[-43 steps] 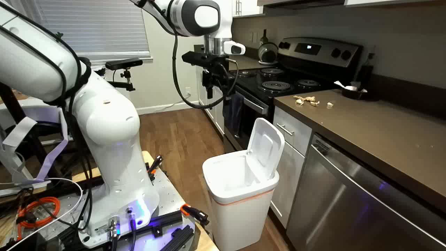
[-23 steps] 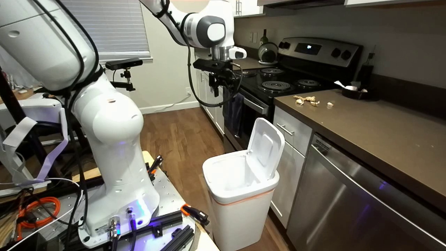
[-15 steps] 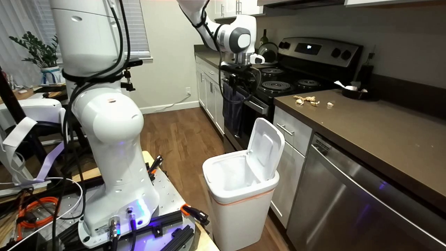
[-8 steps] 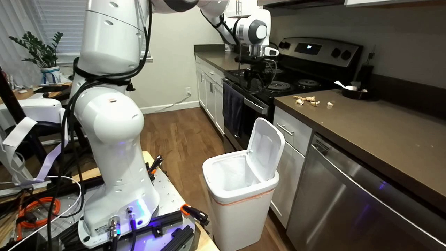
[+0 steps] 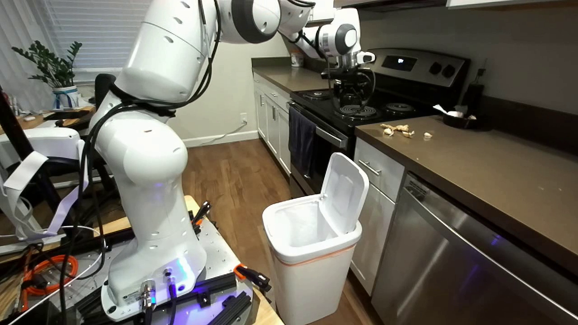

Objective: Pick one piece of paper on the counter and throw it in the bin

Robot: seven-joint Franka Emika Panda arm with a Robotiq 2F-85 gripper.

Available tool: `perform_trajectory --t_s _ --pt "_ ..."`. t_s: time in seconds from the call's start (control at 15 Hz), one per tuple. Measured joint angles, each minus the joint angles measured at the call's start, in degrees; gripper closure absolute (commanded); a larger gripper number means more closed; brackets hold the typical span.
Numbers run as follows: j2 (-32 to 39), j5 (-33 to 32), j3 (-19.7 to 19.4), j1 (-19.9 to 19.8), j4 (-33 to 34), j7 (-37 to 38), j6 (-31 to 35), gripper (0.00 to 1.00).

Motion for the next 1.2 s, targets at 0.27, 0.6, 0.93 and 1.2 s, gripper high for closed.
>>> perform_trajectory --t_s 0.27,0.6,0.93,1.2 --pt "2.07 -0.43 -2.37 -0.25 0.35 0.11 8.63 0.00" --pt "2.35 -0.43 -5.34 -1.55 -1.48 1.77 15.53 0.02" --pt "2.44 -0.43 -7.91 -1.69 -6.70 4.00 18.82 0.26" --pt "2.59 -0.43 -8.40 -1.67 -10.40 5.12 23.84 0.22"
